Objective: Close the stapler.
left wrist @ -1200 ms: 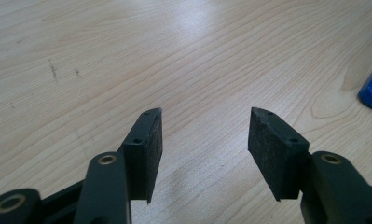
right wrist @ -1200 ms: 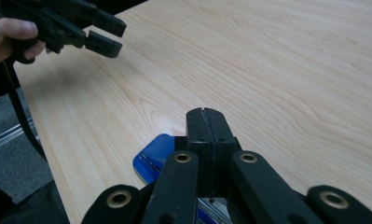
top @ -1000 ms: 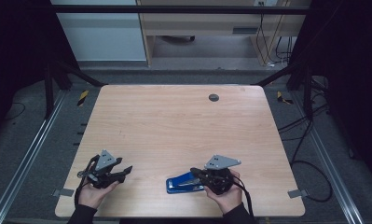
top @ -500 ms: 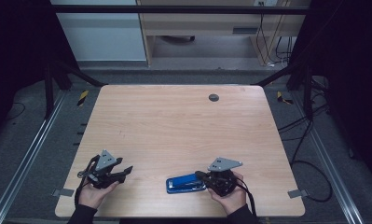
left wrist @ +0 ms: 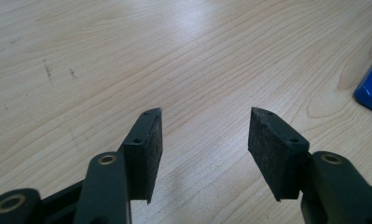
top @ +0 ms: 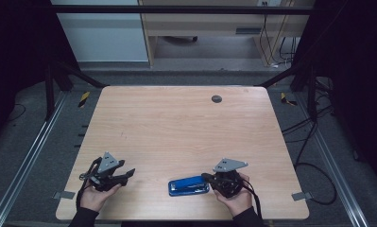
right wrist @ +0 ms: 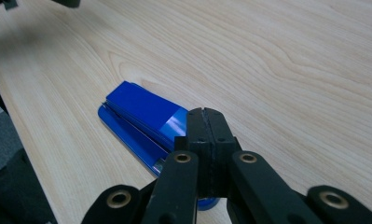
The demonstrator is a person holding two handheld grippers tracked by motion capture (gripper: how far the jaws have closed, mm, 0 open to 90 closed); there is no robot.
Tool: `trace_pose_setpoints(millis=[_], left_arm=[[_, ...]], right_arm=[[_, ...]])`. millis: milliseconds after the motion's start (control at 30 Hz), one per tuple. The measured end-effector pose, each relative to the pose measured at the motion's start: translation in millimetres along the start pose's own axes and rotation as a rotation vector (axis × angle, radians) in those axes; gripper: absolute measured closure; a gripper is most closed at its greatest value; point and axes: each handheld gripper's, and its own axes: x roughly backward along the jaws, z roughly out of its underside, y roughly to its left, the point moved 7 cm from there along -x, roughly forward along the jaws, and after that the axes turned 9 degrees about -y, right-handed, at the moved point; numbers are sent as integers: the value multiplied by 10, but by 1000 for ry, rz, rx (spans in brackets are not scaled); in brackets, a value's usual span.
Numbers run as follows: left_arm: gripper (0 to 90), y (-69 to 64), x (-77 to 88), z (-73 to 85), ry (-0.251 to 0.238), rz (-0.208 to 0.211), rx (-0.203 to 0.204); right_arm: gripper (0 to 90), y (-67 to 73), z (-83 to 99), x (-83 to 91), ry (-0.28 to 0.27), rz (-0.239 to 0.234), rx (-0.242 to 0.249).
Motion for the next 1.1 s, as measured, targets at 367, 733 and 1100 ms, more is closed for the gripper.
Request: trace_pose_setpoints(millis=[367, 733, 1100], left_arm=[[452, -16, -3, -2, 1, 2, -4], [450, -1, -6, 2, -1, 2, 3], [445, -6, -3, -7, -8, 3, 2]], right_arm=[[900, -13, 36, -28, 34, 13, 6], [900, -12, -42, 31, -35, 2, 19], [900, -203, -108, 153, -84, 45, -3]])
